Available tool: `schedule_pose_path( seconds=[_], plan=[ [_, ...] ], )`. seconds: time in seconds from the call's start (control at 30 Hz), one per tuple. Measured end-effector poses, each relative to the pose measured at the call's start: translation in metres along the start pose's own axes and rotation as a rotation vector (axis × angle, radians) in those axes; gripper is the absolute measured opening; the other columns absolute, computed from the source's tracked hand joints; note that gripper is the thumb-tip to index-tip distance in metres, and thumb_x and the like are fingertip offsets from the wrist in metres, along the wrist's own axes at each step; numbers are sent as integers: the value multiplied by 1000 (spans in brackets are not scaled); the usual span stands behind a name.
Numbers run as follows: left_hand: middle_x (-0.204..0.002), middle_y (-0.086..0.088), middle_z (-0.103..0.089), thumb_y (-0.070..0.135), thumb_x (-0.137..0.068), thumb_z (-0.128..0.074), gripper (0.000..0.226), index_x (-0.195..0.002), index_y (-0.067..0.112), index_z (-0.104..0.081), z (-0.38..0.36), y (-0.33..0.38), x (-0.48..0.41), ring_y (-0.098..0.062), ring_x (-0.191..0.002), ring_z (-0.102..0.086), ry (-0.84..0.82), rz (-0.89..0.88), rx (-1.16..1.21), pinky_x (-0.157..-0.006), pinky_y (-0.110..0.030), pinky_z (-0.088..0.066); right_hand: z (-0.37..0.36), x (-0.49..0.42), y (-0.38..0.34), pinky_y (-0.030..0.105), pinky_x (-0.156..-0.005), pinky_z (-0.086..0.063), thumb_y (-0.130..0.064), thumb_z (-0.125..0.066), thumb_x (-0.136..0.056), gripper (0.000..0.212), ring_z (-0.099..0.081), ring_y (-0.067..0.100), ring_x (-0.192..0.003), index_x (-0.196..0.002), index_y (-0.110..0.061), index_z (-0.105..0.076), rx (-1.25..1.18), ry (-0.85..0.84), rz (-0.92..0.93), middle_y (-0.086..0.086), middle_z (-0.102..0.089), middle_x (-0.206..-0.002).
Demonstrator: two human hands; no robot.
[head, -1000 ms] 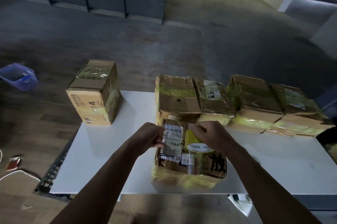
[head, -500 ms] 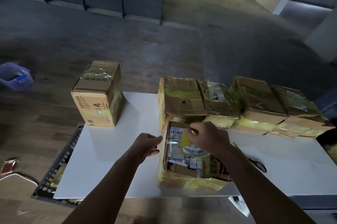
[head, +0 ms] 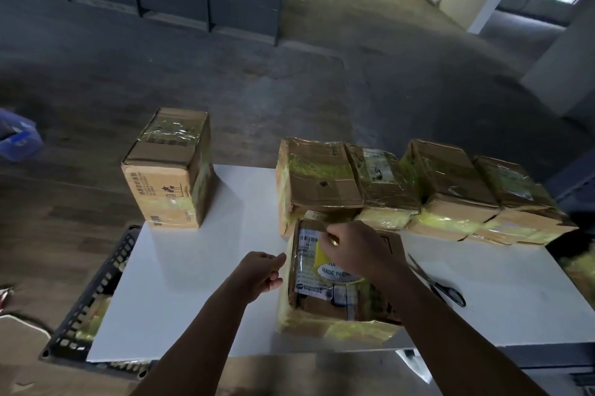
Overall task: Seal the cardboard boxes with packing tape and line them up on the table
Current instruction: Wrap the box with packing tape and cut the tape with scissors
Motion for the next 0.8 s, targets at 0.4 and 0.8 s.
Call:
schedule_pose_path(
  seconds=[0.4,0.8],
  plan=[
    [-76,-13,-64,49,-77,-70,58,-94,-6,-62,-31,-46,-8,-20,-63,-62,-162,184,169,-56,-27,-51,3,10,18,14,-43,-23,-21,-55,-94,45,-33,3,-38,-54,-29,-36,-164,113,-22,-12,-35,-45],
    [-91,1,-57,38,-89,-64,29,-97,14,-50,-34,38,31,-9,-74,-57,337,-411,-332,-53,-19,-41,2,9,29,24,-48,-40,-29,-60,-91,22,-53,11,-51,-75,-14,-58,-331,111,-33,0,-59,-63]
  ],
)
Point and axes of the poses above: each hand's wrist, its own x-axis away from the middle knuckle, its own z-axis out of the back of the hand, y = z × x, the point moved 10 cm from there along -x, towards the middle knuckle
